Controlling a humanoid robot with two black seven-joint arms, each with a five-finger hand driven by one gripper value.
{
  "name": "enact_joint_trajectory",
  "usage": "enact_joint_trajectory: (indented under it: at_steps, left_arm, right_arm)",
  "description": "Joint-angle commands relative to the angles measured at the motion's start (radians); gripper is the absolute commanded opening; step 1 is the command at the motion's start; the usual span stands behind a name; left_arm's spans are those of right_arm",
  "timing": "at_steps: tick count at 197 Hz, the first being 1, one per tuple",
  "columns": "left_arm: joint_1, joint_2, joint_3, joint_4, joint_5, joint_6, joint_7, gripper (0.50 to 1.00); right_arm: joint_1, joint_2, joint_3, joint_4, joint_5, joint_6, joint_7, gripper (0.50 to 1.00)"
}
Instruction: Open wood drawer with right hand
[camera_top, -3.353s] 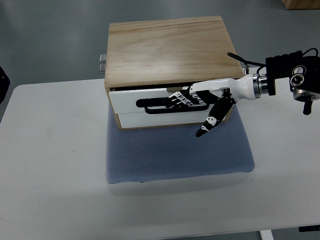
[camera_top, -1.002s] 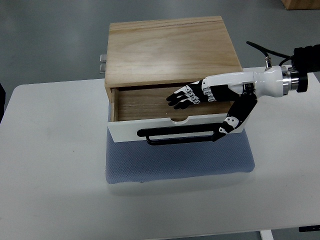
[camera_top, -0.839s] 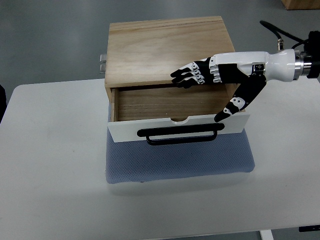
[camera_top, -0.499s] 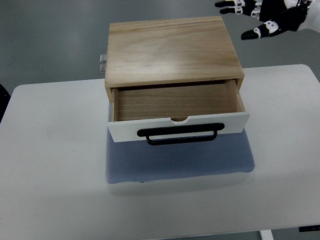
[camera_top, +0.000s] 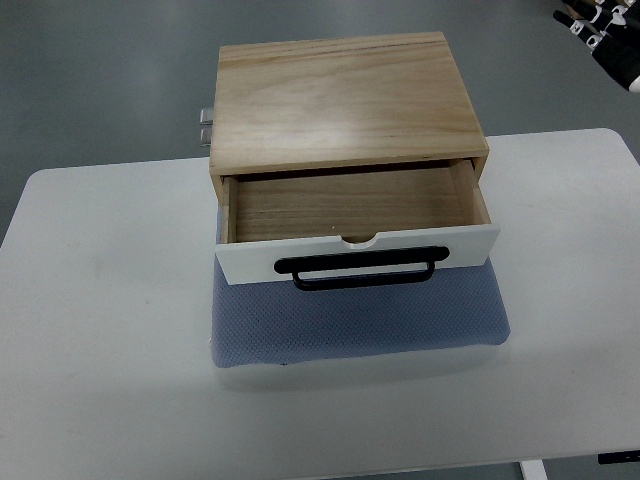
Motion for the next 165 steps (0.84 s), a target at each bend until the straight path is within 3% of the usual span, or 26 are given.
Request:
enact_joint_trajectory:
  at_steps: [1,56,165]
  left_arm:
    - [0.000,0.000,0.000,0.000,0.000,0.000,0.000,1.000]
    - [0.000,0.000,0.000,0.000,0.000,0.000,0.000,1.000]
    - [0.000,0.000,0.000,0.000,0.000,0.000,0.000,1.000]
  right_arm:
    - [-0.050,0.050,0.074,-0.012,0.017,-0.043,-0.050,0.944]
    - [-0.103,0.130,0.138,-0.015,0.098,-0.177,-0.234,0.944]
    - [-0.100,0.130,0.137,-0.011,0.106,-0.146,-0.228,0.944]
